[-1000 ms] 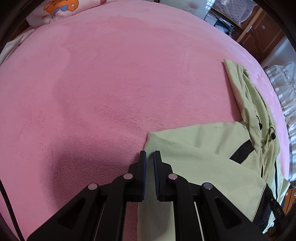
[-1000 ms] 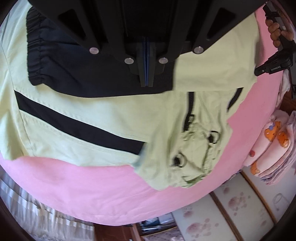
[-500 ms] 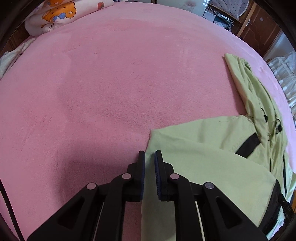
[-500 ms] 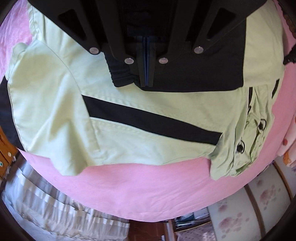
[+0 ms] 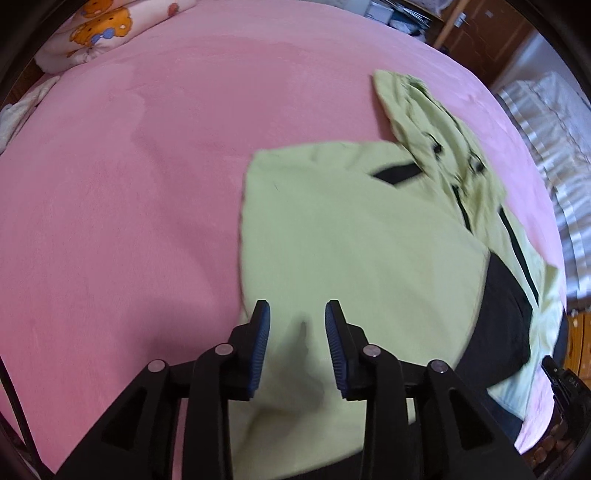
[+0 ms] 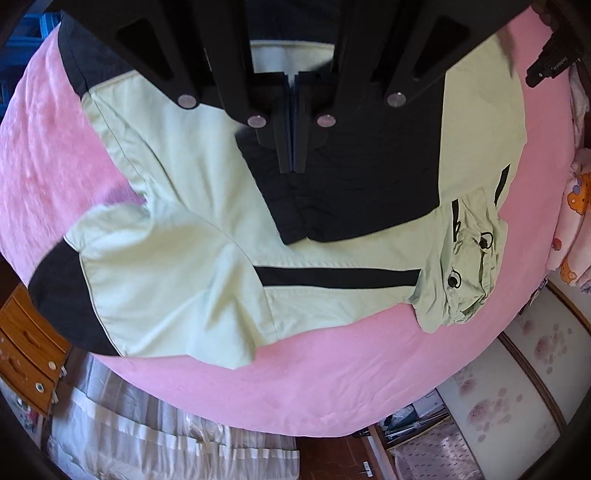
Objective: Fold large clothes
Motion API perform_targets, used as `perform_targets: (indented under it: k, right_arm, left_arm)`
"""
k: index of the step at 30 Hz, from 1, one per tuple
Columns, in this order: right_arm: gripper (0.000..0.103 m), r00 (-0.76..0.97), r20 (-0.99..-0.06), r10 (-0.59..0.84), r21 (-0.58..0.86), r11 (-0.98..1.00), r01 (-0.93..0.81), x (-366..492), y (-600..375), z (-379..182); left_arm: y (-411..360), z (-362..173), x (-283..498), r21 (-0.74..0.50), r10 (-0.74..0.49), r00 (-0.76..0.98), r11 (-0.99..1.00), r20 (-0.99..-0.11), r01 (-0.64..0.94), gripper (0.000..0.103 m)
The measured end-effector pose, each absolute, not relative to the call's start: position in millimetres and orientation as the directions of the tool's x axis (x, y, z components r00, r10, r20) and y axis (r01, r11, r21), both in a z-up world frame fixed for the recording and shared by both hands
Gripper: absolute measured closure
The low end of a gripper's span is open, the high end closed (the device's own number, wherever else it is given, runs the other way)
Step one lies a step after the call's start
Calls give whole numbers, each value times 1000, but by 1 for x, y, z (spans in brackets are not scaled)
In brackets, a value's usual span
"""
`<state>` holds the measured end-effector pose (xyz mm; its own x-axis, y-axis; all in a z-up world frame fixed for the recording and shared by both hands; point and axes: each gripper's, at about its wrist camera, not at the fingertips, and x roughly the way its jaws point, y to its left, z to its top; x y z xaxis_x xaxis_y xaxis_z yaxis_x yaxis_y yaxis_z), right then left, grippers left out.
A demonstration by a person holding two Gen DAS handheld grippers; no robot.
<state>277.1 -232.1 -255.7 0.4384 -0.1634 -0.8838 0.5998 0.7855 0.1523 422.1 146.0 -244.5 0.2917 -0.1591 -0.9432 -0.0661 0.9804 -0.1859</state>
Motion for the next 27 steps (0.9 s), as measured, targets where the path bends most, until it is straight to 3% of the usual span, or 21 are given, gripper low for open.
perform_targets:
  k: [5, 13, 16, 20, 24, 27]
  right_arm:
    - [102, 399, -910, -116, 215, 691, 690, 221, -247, -260]
    - [102, 360, -933, 6, 299, 570, 765, 156, -283, -293]
    - [102, 375, -925, 54, 338, 565, 752, 147, -301, -293]
    - [101, 386, -918, 93, 367, 574, 732, 142, -335, -288]
    - [84, 403, -905, 141, 407, 569, 715, 137, -379, -281]
    - [79, 406, -900, 162, 423, 558, 714, 132, -412, -274]
  left_arm:
    - [126, -232, 376, -200, -198, 265, 980, -944, 21, 48]
    - [73, -217, 333, -172, -185, 235, 982, -954, 74, 45]
    - [50, -209, 317, -171, -179, 233, 984, -956, 50, 37]
    - [13, -196, 295, -184, -184, 235, 983, -954, 20, 34]
    - [-43, -186, 275, -193, -188, 231, 981, -955, 4, 29]
    - [-88, -186, 263, -211, -206, 217, 977, -954, -1, 27]
